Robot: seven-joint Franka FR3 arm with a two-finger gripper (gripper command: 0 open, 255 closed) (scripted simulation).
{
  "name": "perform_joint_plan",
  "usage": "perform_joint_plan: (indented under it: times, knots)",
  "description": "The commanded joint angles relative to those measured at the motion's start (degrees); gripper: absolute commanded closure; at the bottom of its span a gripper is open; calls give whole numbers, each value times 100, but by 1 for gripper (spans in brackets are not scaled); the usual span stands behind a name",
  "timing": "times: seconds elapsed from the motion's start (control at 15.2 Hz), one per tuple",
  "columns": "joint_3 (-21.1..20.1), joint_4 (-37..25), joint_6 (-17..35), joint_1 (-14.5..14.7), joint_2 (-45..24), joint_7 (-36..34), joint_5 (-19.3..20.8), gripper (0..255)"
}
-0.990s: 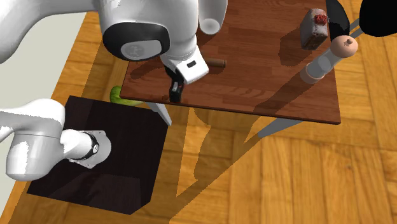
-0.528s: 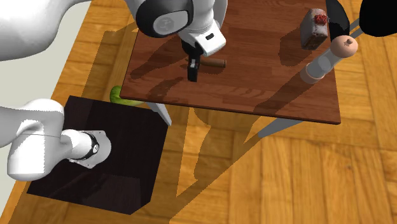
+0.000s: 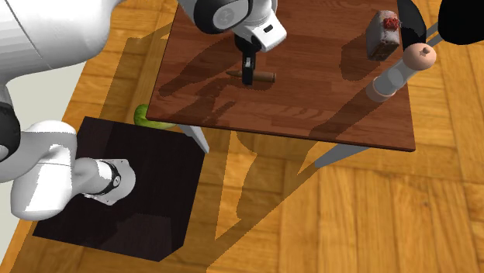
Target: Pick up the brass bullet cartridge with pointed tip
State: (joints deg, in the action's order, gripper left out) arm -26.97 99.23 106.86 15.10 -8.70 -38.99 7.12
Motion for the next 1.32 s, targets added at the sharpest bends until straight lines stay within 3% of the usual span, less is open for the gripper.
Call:
perform_joint_plan:
  times: [0.0, 0.26, 0.33, 0.92, 1.25]
  knots:
    - [-2, 121, 153, 9, -33, -33, 22, 0]
    - [4, 279, 340, 10, -68, -56, 46, 0]
    - [3, 294, 351, 10, -63, -59, 45, 255]
    - [4, 278, 340, 10, -68, -57, 47, 255]
    - [-7, -36, -26, 11, -7, -13, 4, 255]
